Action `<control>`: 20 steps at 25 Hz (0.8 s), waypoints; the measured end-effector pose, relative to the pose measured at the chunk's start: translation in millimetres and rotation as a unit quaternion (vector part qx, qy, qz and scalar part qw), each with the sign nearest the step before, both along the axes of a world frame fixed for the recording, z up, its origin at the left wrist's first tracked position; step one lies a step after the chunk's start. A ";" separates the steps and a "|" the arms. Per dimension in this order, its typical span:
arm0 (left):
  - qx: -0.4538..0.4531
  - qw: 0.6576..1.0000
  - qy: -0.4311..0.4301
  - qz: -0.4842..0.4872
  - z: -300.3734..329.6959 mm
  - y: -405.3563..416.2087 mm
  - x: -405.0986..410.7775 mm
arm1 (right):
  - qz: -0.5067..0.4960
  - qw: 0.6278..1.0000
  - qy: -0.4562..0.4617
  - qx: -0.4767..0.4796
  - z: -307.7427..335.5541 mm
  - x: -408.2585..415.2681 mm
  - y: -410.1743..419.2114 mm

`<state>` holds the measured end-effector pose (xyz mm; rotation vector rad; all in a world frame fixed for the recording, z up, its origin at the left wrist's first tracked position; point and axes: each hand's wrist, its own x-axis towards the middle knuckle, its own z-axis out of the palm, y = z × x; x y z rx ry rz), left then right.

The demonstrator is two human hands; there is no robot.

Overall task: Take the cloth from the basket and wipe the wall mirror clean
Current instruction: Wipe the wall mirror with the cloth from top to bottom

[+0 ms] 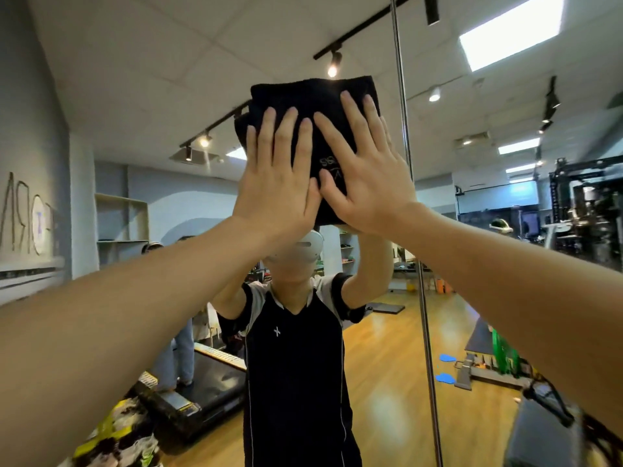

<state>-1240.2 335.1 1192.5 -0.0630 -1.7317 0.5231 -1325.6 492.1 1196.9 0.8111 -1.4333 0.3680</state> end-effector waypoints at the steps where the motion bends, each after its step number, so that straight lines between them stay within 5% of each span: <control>1: -0.002 1.000 0.002 -0.002 2.2 8.5 -5.5 | -0.001 1.000 -0.001 -0.002 2.1 -4.9 8.7; 20: -0.020 0.999 0.008 -0.023 140.3 36.7 -30.6 | 0.009 0.999 -0.022 -0.033 130.8 -27.2 43.1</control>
